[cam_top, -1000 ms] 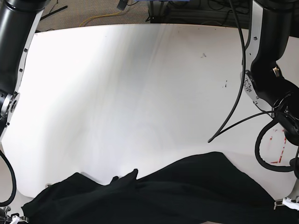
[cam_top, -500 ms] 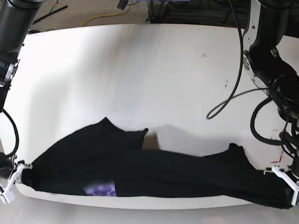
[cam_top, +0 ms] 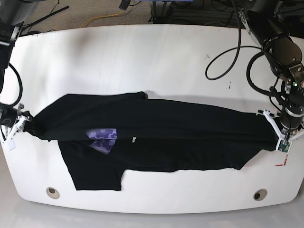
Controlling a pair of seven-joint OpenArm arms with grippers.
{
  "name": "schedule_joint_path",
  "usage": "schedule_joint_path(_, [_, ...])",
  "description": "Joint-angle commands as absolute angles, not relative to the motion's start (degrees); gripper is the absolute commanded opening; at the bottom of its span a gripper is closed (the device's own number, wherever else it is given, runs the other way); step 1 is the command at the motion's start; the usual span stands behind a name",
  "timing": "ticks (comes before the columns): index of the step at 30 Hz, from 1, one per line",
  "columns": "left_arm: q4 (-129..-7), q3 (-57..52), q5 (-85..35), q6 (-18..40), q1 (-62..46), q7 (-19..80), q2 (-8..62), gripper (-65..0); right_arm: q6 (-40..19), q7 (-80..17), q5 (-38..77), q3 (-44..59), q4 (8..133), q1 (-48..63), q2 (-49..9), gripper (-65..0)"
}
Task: Fold the T-shirt properly
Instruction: 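Lift the shirt by the hem and shake it out, laying it flat, then release the shoulders and move both grippers toward the shirt sides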
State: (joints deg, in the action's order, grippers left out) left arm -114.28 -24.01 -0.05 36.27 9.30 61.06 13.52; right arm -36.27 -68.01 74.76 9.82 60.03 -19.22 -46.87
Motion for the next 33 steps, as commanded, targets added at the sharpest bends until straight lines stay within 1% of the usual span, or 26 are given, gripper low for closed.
schedule_joint_path(1, [-115.2, -25.5, 0.2, 37.1, 7.8, 59.8, 14.3, -65.0, -36.6, -66.9, 75.6, 11.7, 62.5, -17.8, -48.6, -65.0])
schedule_joint_path(6, [-115.1, -27.6, 0.2, 38.9, 1.3, 59.8, 14.2, -65.0, -36.6, -66.9, 75.6, 15.6, 68.2, -9.7, -48.3, -65.0])
schedule_joint_path(10, [-114.9, -30.3, 0.3, 40.0, -4.0, 59.8, 14.2, -65.0, -36.4, -66.9, 75.5, 20.1, 70.5, -2.5, -46.1, -65.0])
schedule_joint_path(17, [-114.9, -33.9, 0.3, 40.0, -12.3, 59.8, 14.2, -65.0, -36.2, -66.9, 75.4, 25.1, 74.2, 8.0, -42.7, -65.0])
schedule_joint_path(24, [-114.8, -36.3, 0.7, 40.0, -18.0, 59.8, 12.7, -65.0, -36.1, -66.7, 74.9, 28.1, 76.4, 14.3, -38.7, -65.0])
schedule_joint_path(28, [-114.8, -36.5, 0.5, 40.0, -20.4, 59.8, 12.7, -65.0, -36.1, -66.7, 69.5, 30.0, 76.5, 14.9, -36.1, -65.0])
schedule_joint_path(29, [-114.8, -36.5, 0.4, 40.0, -21.1, 59.8, 12.7, -65.0, -36.1, -66.7, 68.4, 30.5, 76.5, 15.0, -35.6, -63.9])
schedule_joint_path(32, [-114.4, -36.6, 0.6, 40.0, -21.8, 59.8, 12.7, -64.7, -36.1, -66.9, 65.1, 32.4, 76.5, 15.2, -33.7, -47.6])
schedule_joint_path(33, [-114.2, -36.6, 0.6, 40.0, -22.0, 59.8, 12.7, -64.7, -36.1, -66.9, 64.5, 32.7, 76.5, 15.3, -33.3, -43.3])
